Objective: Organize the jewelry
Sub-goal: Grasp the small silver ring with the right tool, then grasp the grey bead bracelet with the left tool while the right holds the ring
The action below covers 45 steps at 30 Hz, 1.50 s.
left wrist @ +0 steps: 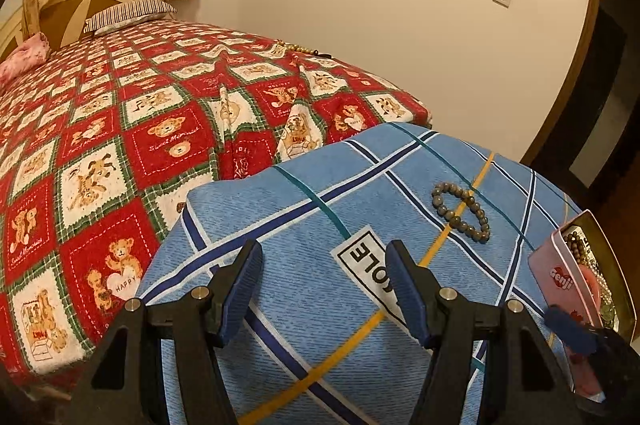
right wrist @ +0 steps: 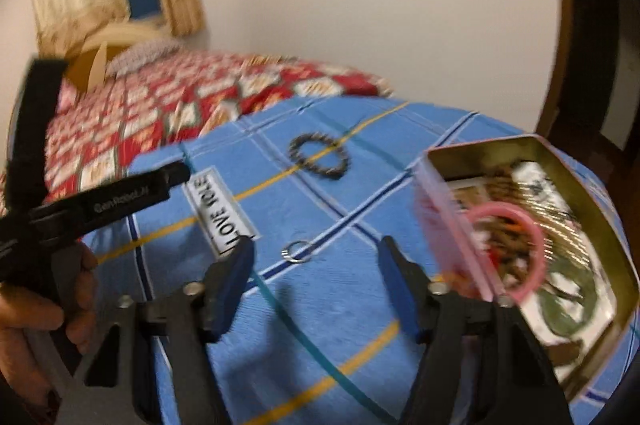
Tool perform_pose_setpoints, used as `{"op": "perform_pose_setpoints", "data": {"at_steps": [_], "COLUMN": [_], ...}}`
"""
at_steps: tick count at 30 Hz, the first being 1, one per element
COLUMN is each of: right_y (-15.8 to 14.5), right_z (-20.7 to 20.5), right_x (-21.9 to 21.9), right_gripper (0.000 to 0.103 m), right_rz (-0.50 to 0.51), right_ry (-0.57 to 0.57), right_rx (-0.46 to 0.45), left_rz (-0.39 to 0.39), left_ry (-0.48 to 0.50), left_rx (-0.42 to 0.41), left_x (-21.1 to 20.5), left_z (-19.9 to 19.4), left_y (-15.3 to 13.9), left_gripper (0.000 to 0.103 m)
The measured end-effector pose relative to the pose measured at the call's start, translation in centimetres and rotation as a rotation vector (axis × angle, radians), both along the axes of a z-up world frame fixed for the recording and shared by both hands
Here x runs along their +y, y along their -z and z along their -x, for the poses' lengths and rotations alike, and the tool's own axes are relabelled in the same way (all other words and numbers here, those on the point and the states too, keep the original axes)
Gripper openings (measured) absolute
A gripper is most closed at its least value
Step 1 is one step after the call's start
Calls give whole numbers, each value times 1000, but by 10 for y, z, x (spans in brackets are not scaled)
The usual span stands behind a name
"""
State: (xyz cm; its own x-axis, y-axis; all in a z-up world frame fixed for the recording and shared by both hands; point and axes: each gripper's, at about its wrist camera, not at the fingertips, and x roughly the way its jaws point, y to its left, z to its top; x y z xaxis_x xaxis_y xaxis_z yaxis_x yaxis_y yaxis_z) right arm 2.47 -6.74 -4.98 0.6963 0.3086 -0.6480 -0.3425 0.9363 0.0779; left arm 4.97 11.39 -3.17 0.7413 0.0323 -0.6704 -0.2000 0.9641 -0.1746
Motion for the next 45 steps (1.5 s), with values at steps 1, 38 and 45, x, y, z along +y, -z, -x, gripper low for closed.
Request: {"op": "perform_pose_setpoints", "data": {"at_steps": [1, 38, 45], "right_y": [3, -15, -27], "right_z": [-5, 1, 6], "right_x": [6, -14, -30], "right_gripper": [55, 24, 24], "right_rz": [10, -83, -99], "right_ry": [-17, -17, 47], "right_rx": [19, -94, -172], "left_rz": [7, -3, -33], "left_ry": [-3, 170, 307], "left_rx": [5, -16, -37], "left_x": [1, -30, -70], "left_z": [-1, -10, -41], "left_y": [1, -1, -9], "left_gripper": [64, 64, 64]}}
